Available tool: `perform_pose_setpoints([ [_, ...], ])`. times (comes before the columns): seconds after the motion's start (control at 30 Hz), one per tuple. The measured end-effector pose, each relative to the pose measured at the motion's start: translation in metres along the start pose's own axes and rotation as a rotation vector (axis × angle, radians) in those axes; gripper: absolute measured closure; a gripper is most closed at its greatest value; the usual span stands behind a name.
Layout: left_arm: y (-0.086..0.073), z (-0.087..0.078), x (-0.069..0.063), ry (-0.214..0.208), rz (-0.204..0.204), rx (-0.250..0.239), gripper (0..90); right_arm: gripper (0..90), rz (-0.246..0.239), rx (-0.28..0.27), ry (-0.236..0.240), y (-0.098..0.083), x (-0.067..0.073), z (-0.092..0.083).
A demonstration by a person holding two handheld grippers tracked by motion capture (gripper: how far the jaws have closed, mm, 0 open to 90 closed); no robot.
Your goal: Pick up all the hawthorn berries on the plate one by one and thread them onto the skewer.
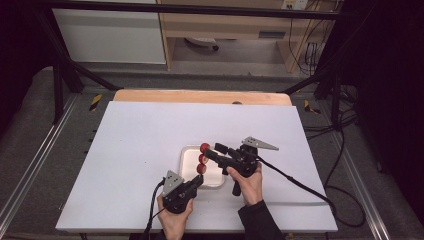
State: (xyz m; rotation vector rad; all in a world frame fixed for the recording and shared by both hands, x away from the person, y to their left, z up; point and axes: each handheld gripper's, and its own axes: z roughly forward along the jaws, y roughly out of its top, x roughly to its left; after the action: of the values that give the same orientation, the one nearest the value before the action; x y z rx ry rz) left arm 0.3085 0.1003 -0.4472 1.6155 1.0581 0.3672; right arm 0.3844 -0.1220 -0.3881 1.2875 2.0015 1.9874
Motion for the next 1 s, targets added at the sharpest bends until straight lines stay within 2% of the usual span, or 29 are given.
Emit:
perform_pose_setpoints([
  [0.1, -0.001, -0.001, 0.001, 0.004, 0.012, 0.011, 88.3, 26.2, -0.063, 0.05, -0.051, 0.002, -0.002, -0.005],
  [0.2, -0.001, -0.002, 0.002, 0.008, 0.029, 0.021, 88.2, 17.5, -0.15, 0.087, -0.097, 0.002, -0.005, -0.01],
  [0.4, 0.001, -0.006, 0.006, 0.005, 0.061, 0.035, 88.2, 8.4, -0.24, 0.19, -0.137, 0.001, -0.014, -0.019],
  [0.73, 0.008, -0.014, 0.017, 0.011, 0.108, 0.078, 88.2, 2.7, -0.319, 0.31, -0.192, -0.006, -0.034, -0.037],
  [1.0, 0.015, -0.014, 0.022, 0.012, 0.134, 0.128, 88.1, 1.8, -0.324, 0.352, -0.243, -0.017, -0.05, -0.056],
])
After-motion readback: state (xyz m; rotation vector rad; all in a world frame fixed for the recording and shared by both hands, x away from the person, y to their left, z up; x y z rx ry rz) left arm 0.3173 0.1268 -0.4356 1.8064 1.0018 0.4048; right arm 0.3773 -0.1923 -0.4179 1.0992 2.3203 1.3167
